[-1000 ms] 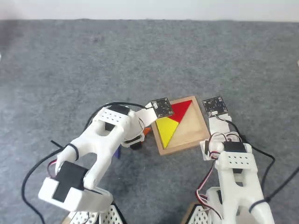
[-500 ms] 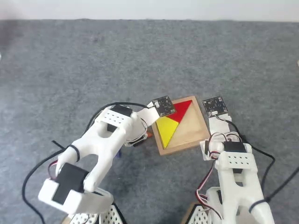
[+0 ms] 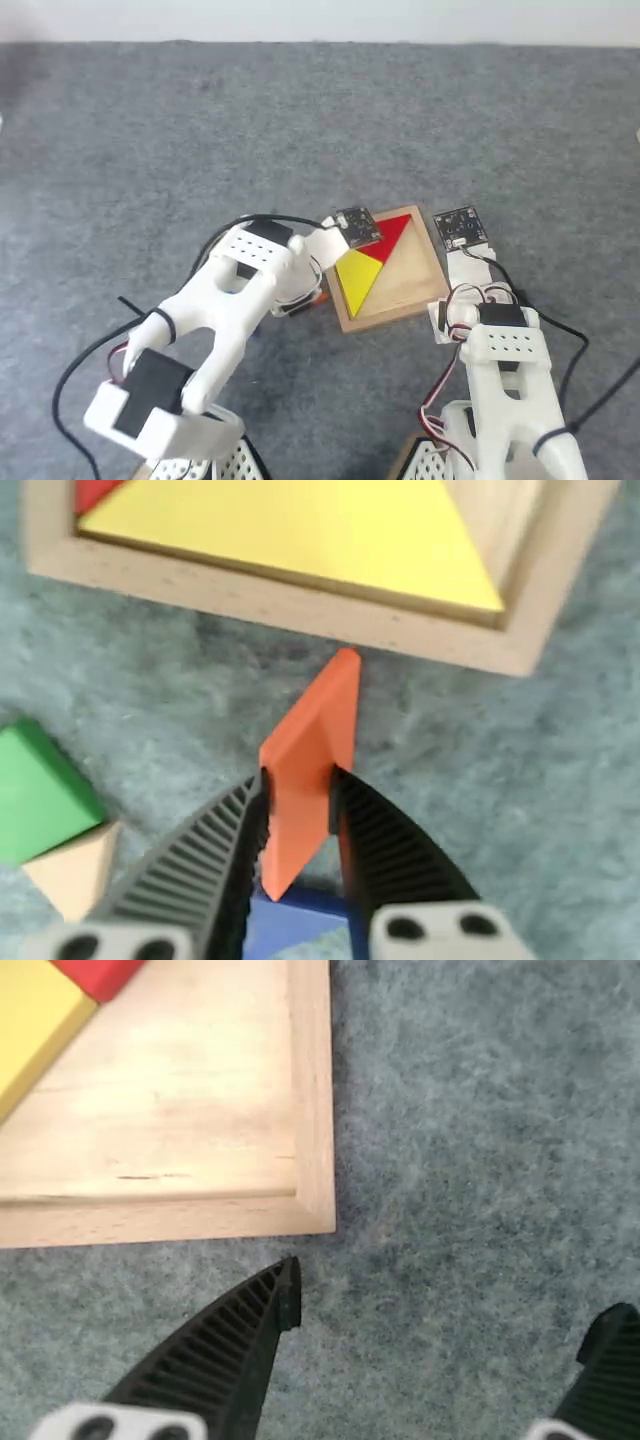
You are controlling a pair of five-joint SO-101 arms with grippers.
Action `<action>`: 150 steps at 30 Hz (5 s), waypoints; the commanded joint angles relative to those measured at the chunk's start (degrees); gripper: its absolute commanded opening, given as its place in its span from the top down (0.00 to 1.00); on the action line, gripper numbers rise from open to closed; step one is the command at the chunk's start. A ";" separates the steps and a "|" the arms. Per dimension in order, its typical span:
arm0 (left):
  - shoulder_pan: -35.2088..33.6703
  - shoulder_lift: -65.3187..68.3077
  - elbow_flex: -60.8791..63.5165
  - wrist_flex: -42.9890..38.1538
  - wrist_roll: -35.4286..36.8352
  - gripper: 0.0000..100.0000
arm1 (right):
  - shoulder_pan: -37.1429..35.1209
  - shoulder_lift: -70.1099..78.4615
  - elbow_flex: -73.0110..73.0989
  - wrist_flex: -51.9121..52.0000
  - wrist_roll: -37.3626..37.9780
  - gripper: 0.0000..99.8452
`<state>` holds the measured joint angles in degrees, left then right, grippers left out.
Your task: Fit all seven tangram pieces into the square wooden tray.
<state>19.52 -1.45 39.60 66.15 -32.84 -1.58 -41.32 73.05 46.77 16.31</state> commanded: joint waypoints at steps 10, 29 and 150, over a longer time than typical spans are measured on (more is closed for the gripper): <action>6.24 -0.88 0.13 3.87 7.21 0.91 | 0.04 -1.45 -0.53 -0.75 -0.44 0.57; 6.33 -0.09 6.73 -3.43 11.34 0.83 | 0.13 -1.45 -0.62 -0.75 -0.44 0.57; -35.52 13.19 -54.73 22.77 42.99 0.78 | 3.56 47.08 -43.43 8.48 15.30 0.56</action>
<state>-12.92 21.58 -25.01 93.85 13.05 4.13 5.80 32.62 56.18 33.63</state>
